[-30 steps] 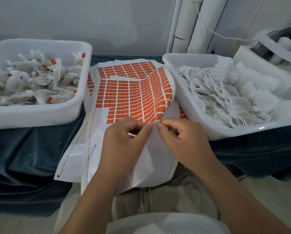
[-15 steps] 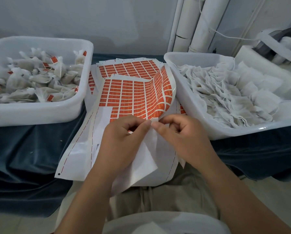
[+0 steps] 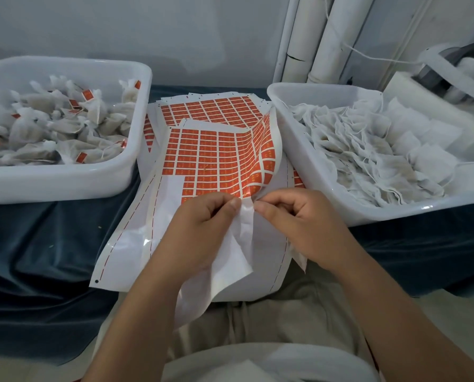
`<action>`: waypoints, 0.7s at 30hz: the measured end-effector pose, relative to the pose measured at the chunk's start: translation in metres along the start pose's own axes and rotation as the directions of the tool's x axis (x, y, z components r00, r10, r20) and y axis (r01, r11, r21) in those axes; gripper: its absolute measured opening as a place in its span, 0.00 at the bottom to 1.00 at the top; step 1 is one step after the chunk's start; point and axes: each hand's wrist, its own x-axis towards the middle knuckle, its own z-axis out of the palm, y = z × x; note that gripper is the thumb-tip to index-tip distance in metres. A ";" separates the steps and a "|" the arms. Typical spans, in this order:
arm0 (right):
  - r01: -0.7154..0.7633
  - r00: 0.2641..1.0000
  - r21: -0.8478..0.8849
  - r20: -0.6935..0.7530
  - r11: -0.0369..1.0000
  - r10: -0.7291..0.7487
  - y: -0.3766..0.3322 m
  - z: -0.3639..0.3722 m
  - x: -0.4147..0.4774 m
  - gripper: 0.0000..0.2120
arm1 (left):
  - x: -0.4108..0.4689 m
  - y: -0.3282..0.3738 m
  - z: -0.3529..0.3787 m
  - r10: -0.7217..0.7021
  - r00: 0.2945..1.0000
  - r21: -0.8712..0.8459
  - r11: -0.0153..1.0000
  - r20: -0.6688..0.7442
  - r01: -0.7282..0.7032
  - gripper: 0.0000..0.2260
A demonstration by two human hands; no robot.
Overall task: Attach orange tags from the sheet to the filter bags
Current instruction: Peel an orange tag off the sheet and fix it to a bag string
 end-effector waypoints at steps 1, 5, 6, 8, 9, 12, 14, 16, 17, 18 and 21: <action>0.008 1.000 -0.006 -0.004 1.000 -0.008 0.000 0.001 0.000 0.07 | 0.000 0.000 -0.001 -0.014 1.000 -0.011 1.000 0.015 0.015 0.10; -0.080 0.993 0.056 -0.081 0.995 0.085 0.002 0.008 0.001 0.11 | -0.001 0.000 -0.003 -0.066 0.995 -0.088 0.993 0.071 0.073 0.09; -0.146 0.985 0.088 -0.084 0.985 0.153 0.002 0.010 0.001 0.17 | -0.001 0.000 -0.003 -0.069 0.995 -0.107 0.991 0.076 0.077 0.10; -0.290 0.955 0.173 -0.012 0.941 0.296 0.002 0.010 0.002 0.29 | -0.002 0.002 -0.006 -0.059 0.995 -0.139 0.988 0.081 0.069 0.10; -0.330 0.943 0.245 0.048 0.911 0.329 0.003 0.010 0.001 0.31 | -0.003 0.004 -0.007 -0.040 0.996 -0.149 0.988 0.080 0.051 0.11; -0.334 0.941 0.532 0.149 0.778 0.303 0.004 0.008 0.001 0.25 | -0.006 0.011 -0.009 0.081 0.996 -0.123 0.990 0.043 -0.075 0.14; -0.329 0.943 0.601 0.170 0.729 0.286 0.005 0.005 0.001 0.23 | -0.007 0.014 -0.008 0.118 0.993 -0.109 0.987 0.010 -0.116 0.16; -0.358 0.934 0.617 0.235 0.701 0.269 0.008 0.004 0.002 0.22 | -0.008 0.014 -0.007 0.105 0.994 -0.159 0.981 -0.021 -0.107 0.16; -0.380 0.925 0.641 0.280 0.667 0.258 0.010 0.004 0.002 0.20 | -0.008 0.013 -0.007 0.096 0.995 -0.195 0.976 -0.018 -0.097 0.15; -0.406 0.913 0.671 0.323 0.620 0.249 0.012 0.005 0.003 0.19 | -0.009 0.013 -0.007 0.087 0.996 -0.227 0.970 -0.004 -0.086 0.14; -0.473 0.879 0.725 0.428 0.501 0.211 0.017 0.006 0.003 0.14 | -0.010 0.016 -0.007 0.078 0.995 -0.264 0.963 0.059 -0.060 0.14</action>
